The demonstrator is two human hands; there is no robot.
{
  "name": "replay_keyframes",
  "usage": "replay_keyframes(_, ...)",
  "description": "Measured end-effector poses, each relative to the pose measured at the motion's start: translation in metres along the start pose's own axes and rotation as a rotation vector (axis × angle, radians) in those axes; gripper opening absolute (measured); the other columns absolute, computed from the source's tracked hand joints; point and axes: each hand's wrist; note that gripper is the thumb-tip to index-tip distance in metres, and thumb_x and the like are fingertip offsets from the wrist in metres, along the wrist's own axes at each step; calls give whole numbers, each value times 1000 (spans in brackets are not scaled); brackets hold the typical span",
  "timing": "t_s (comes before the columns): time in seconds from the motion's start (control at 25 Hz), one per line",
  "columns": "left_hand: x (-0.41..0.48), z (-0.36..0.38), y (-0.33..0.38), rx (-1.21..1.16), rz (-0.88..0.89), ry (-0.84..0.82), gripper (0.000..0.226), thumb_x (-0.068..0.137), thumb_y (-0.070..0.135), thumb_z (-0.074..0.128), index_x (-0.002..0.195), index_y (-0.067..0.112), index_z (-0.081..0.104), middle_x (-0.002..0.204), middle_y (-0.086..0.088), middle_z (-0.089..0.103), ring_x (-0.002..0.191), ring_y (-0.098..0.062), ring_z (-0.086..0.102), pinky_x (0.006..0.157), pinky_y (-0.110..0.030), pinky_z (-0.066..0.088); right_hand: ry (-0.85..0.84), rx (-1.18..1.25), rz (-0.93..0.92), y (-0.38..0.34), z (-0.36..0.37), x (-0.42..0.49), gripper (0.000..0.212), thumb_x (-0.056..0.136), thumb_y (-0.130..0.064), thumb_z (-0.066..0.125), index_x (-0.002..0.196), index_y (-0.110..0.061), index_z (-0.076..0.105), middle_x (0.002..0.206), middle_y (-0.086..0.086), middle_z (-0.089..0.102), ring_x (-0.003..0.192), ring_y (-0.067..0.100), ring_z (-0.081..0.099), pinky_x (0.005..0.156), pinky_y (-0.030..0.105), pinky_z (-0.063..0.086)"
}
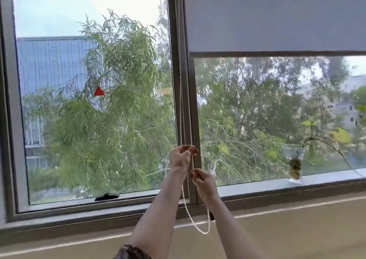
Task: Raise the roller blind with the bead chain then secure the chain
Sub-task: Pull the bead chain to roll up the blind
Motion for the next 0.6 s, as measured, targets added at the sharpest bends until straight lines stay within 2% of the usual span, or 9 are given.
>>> replay_keyframes(0.12,1,-6,-16,38,-11,-10,17,87,4,65,101,-6,67,63,3,68,43,6,60,38,-6,39,-28,-30,30,14,0,-3,36,92,1,50,66,-22,60,59,-4,54,52,9,40,47,18,30)
replay_keyframes(0.28,8,-15,-45,68,-14,-25,8,85,1,66,91,-4,68,53,9,68,44,2,62,38,-7,39,-57,-67,80,37,1,-8,32,92,-1,51,70,-20,64,60,-4,56,54,10,42,50,22,31)
replay_keyframes(0.32,9,-18,-53,70,-18,-32,3,85,1,67,87,1,69,54,8,69,48,0,63,41,-8,41,-58,-69,115,43,3,-10,33,93,-3,52,70,-23,64,60,-5,57,53,8,42,49,21,32)
replay_keyframes(0.4,15,-24,-69,86,-38,-54,11,84,3,68,78,12,69,58,7,71,62,-8,68,56,-15,52,-50,-87,169,54,6,-12,31,93,-6,53,71,-24,65,62,-4,59,54,8,44,51,20,35)
replay_keyframes(0.48,23,-29,-87,110,-66,-67,17,84,1,67,74,15,68,65,3,72,72,-15,70,69,-23,56,-60,-132,189,66,10,-13,25,93,-7,52,75,-16,68,64,1,60,55,11,44,51,22,35)
replay_keyframes(0.6,31,-37,-111,113,-72,-68,15,85,-3,66,77,10,70,62,4,72,62,-9,70,54,-13,52,-94,-202,222,81,15,-12,20,94,-9,51,84,-4,68,66,9,58,59,19,45,56,32,37)
Point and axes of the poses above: each hand's wrist, its own x-axis towards the middle knuckle, its own z-axis out of the palm, y = z × x
